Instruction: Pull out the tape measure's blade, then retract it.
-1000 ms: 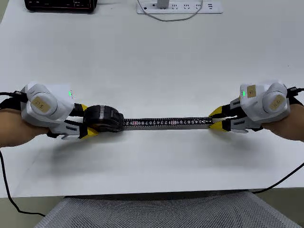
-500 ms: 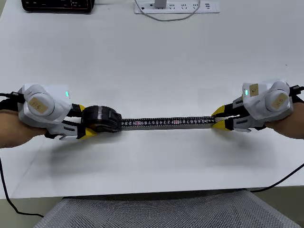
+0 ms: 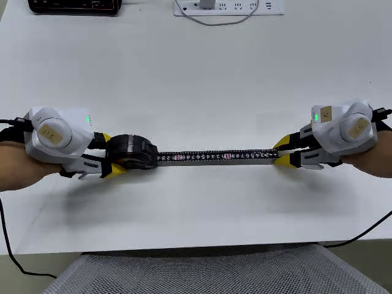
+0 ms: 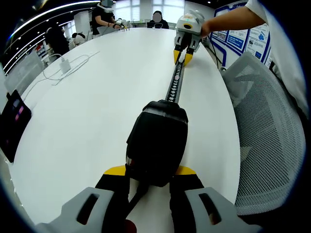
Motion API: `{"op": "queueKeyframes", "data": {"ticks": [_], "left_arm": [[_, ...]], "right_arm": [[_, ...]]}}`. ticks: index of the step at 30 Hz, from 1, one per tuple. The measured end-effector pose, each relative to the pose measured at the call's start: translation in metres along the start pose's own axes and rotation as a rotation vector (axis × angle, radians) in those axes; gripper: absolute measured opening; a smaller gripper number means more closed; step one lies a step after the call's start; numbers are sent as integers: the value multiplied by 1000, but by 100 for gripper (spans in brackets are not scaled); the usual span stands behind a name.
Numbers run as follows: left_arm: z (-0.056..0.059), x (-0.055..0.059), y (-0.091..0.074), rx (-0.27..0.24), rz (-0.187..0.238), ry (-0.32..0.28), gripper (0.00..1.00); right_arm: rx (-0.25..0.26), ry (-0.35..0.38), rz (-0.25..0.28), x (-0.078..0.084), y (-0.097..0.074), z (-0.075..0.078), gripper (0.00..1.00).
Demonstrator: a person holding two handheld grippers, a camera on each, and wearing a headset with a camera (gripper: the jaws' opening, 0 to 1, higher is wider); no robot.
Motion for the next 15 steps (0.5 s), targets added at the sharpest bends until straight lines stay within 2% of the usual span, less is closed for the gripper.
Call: {"op": "queueKeyframes", "data": {"ticks": [5,15], "left_arm": [[0,0,1,-3,-3,-1,27],[0,-1,0,-16,3,-13,28]], "right_arm": [[-3,-15,-14,0,0,0,11],[-16,1,-17,0,0,0,12]]}}
Point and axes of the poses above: the centre of the closed fingertips' face, and the gripper's own axes: y roughly forward along the fingers, z roughly to its right, x roughly out of its underside, the point moved 4 cm from there along -y, roughly backward along the fingers, and after that the axes turned 4 degrees about y, right-handed, at the moved point
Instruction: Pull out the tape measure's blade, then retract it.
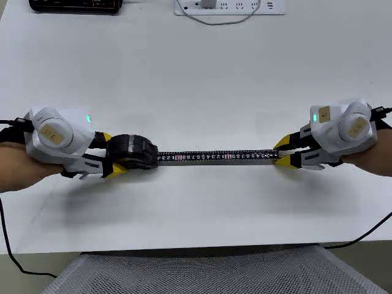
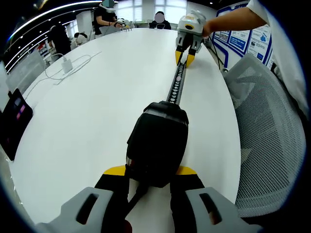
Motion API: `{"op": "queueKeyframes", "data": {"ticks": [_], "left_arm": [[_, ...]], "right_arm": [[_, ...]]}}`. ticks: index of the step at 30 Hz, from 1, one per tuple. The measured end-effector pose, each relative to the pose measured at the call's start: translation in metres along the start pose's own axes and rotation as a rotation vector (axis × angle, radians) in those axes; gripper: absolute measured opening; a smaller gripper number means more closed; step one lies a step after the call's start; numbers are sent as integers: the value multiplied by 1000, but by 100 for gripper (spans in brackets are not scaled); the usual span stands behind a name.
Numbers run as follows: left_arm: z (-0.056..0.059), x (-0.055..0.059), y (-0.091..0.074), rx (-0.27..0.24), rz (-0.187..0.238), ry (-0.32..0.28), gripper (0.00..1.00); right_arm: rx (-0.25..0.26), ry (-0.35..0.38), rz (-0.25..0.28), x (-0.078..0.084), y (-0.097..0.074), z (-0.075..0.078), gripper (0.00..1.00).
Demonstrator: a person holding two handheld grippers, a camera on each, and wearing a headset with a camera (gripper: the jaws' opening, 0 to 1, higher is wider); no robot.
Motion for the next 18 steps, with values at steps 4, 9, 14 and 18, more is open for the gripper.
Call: {"op": "queueKeyframes", "data": {"ticks": [4,9,14,18], "left_arm": [[0,0,0,-2,1,6,28],[0,-1,0,6,5,-27,29],[2,0,1,12,-2,-26,36],[4,-1,0,12,-1,-27,37]], "right_arm": [[-3,4,-4,0,0,-1,13],[-11,14,-3,-2,1,-2,16],[-15,33,-4,-3,2,-3,22],[-14,37,-4,-3,2,-4,23]]}}
Point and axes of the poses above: the centre of the closed fingertips' face, and the gripper's own axes: y roughly forward along the fingers, z roughly to its right, x roughly out of its underside, the point moved 4 cm from there along -y, roughly backward along the fingers, and after that the axes turned 4 degrees about y, right-handed, at the moved point
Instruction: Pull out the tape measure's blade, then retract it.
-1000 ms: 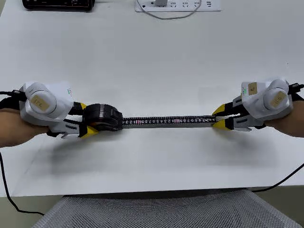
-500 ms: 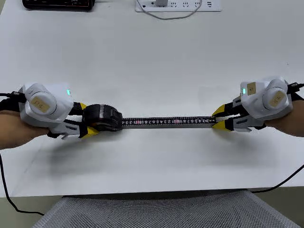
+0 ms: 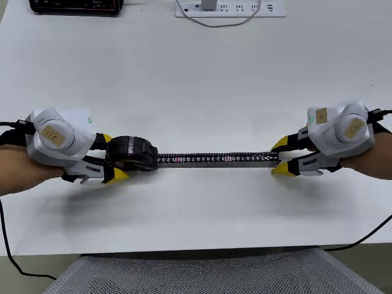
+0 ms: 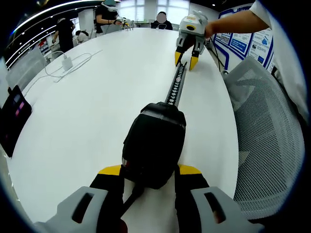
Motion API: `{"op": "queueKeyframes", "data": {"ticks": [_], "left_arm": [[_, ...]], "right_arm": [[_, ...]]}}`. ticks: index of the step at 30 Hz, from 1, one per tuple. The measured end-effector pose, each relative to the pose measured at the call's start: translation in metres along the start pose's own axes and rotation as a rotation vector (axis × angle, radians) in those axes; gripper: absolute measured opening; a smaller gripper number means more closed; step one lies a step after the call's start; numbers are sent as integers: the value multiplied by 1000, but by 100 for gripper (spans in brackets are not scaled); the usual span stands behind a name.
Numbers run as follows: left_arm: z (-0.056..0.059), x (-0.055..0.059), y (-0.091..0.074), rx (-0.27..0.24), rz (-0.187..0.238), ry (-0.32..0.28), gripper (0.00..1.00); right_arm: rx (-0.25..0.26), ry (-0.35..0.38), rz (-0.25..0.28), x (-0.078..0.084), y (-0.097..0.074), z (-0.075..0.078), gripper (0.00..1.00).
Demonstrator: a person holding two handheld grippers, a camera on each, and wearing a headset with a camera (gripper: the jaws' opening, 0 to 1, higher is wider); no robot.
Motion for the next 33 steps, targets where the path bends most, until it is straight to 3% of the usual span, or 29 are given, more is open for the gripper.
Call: {"op": "queueKeyframes", "data": {"ticks": [8,24,33], "left_arm": [[-1,-1,-3,-7,5,-9,38],[-3,-5,-13,-51,56,-45,66],[-1,-11,-20,-84,78,-60,76]], "right_arm": [[18,31,14,-1,-2,2,27],[35,117,43,-5,-3,0,47],[71,130,64,-12,-8,-2,60]]}}
Point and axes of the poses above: the centre of the closed fingertips' face, and the gripper's own axes: y roughly forward along the fingers, z roughly to its right, x roughly out of its underside, the point moved 4 cm from there along -y, roughly backward along the fingers, and after that the axes turned 4 degrees about y, right-handed, at the moved point
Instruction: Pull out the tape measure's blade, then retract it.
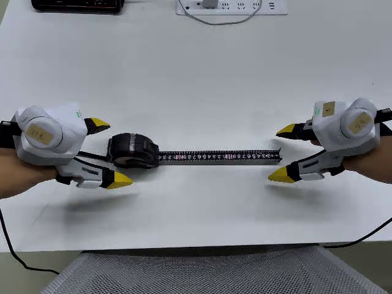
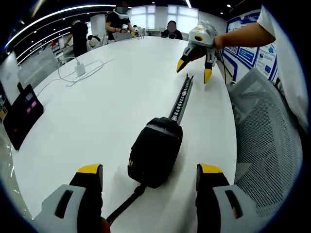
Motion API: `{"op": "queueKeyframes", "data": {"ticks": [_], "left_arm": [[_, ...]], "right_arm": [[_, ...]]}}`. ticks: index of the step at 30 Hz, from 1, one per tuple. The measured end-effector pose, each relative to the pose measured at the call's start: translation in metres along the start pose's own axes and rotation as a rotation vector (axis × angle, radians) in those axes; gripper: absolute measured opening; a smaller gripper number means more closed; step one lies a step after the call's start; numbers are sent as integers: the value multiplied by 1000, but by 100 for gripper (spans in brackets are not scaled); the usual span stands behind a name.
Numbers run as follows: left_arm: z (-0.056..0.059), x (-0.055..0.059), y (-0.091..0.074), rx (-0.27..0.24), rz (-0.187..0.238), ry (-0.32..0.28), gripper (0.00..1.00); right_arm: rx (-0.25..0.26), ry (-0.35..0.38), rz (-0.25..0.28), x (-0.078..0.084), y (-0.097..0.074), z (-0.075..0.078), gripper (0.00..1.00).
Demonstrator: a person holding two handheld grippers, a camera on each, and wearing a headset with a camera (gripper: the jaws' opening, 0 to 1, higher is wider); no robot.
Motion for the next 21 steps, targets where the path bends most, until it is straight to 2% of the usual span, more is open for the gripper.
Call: {"op": "queueKeyframes", "data": {"ticks": [6,14,21], "left_arm": [[0,-2,-6,-28,19,-24,80],[4,3,-14,-62,36,-62,82],[9,3,-22,-88,59,-87,86]], "right_arm": [[19,16,17,-2,-3,-1,66],[47,38,46,-3,-9,-4,71],[83,61,80,-6,-16,-8,74]]}}
Point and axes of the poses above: the centre of the closed fingertips' face, and the gripper's own axes: y roughly forward along the fingers, z roughly to its right, x roughly out of its underside, the point moved 4 cm from there along -y, roughly backward along the fingers, and after that the axes turned 4 degrees about y, right-handed, at the moved point
